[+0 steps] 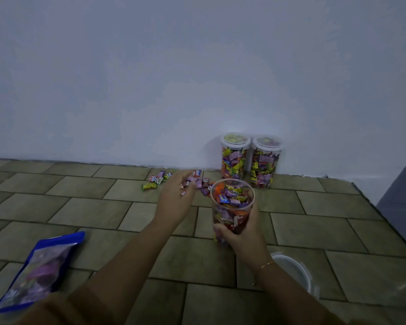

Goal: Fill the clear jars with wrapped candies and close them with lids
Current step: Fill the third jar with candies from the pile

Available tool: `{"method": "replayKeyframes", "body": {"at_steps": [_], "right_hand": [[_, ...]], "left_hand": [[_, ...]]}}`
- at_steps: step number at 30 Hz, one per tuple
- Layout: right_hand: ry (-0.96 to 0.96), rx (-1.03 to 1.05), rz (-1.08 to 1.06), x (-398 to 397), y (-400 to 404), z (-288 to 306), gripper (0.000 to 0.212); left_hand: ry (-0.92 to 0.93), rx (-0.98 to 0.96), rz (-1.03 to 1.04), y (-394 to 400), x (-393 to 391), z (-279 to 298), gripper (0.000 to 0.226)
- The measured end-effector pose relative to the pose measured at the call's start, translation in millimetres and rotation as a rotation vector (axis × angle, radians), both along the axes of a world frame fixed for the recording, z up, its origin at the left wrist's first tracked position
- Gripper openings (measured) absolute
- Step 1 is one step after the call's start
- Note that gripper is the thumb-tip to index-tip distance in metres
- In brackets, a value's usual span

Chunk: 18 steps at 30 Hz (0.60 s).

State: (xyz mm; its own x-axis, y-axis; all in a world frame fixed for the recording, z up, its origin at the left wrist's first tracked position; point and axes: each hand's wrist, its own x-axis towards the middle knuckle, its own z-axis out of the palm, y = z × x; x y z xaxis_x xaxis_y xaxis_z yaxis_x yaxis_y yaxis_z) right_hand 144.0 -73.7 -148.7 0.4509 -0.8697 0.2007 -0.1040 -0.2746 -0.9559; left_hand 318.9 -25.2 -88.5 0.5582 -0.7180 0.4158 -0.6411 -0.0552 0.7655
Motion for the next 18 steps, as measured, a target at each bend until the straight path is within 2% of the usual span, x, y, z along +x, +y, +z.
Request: {"method": "replayKeyframes", "body": {"at_steps": [4, 11, 15, 18], "right_hand": [[-0.024, -0.020, -0.038, 7, -9, 2, 0.107], [-0.034, -0.031, -0.036, 23, -19, 0, 0.110], [-0.046, -0.010, -0.017, 32, -28, -4, 0.108], [-0.046, -0.011, -0.010, 34, -33, -6, 0.110]], "left_hand": [[-0.091, 0.333, 0.045, -15, 31, -35, 0.047], [-0.215, 0.687, 0.098, -49, 49, -64, 0.068], [-0.345, 0.798, 0.129, -72, 66, -69, 0.075], [-0.318, 0.883, 0.080, -86, 80, -71, 0.076]]}}
